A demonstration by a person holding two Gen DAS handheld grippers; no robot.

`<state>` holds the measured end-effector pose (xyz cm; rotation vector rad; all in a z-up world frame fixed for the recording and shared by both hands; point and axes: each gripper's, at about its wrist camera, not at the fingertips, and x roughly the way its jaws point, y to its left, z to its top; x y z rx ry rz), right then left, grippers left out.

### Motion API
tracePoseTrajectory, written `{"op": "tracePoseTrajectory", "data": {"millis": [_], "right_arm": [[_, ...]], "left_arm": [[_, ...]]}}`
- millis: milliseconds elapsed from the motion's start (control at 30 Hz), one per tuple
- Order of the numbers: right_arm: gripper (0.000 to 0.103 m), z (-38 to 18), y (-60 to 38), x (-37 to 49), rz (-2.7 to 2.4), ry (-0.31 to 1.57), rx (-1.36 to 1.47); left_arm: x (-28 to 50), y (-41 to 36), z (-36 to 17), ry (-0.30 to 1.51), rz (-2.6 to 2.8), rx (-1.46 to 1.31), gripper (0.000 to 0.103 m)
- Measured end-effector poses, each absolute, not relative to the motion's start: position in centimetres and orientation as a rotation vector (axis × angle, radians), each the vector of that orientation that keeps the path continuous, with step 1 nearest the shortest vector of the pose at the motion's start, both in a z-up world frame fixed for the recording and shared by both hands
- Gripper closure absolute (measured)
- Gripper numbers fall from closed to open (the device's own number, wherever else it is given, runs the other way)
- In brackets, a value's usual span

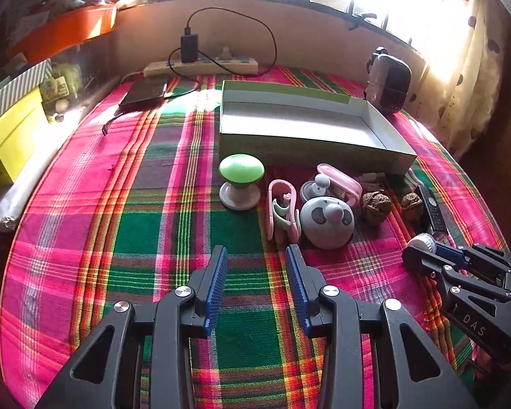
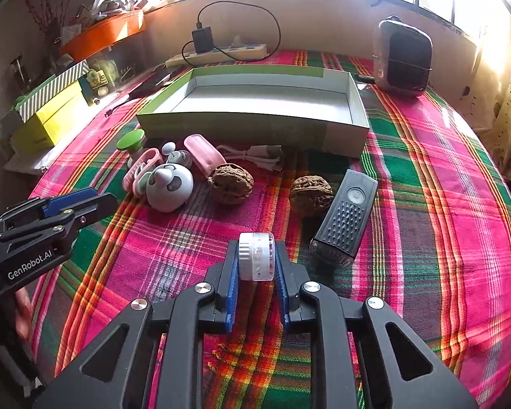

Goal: Organize objects
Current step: 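Grasp the green mushroom-shaped knob with the left gripper while the right gripper holds the jar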

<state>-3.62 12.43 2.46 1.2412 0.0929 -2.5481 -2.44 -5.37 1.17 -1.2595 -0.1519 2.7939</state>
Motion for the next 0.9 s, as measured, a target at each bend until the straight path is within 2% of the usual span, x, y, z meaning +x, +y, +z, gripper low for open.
{"op": "tracePoseTrajectory", "data": {"millis": [533, 900], "right_arm": [[0.083, 3.3, 11.7, -4.9, -2.541, 0.083, 1.192], [0.083, 3.3, 11.5, -6.3, -2.528, 0.076, 1.202]], "left_arm": [[-6.7, -6.9, 1.9, -0.223, 2.787, -1.240, 0.069], [-9.0, -6.5, 1.7, -0.187, 2.785, -1.269, 0.069]]}}
